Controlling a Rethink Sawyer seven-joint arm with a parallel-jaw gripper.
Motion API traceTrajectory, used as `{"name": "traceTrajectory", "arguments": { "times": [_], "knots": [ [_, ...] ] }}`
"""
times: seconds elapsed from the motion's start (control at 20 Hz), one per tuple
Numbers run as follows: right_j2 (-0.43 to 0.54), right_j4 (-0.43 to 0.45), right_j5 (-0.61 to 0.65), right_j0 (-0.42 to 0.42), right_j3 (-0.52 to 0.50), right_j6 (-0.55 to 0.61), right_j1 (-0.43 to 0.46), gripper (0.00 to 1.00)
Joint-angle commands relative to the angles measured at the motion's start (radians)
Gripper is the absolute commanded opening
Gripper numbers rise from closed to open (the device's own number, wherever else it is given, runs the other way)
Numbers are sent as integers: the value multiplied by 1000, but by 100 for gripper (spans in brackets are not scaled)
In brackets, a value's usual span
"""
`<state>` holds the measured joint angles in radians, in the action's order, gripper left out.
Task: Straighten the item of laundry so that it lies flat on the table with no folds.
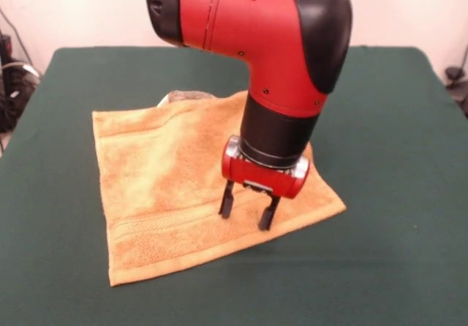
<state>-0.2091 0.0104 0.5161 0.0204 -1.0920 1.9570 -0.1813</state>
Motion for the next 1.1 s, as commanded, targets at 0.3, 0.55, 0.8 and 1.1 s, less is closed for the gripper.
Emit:
{"name": "traceTrajectory", "arguments": {
  "times": [0.3,0.55,0.8,1.1],
  "knots": [
    [-53,-63,-230,-125,221,271,110,100],
    [-134,-111,-292,-149,304,282,158,100],
    [-189,-160,-292,-165,296,272,150,100],
    [-95,-160,-65,-177,-21,158,-157,100]
  ]
}}
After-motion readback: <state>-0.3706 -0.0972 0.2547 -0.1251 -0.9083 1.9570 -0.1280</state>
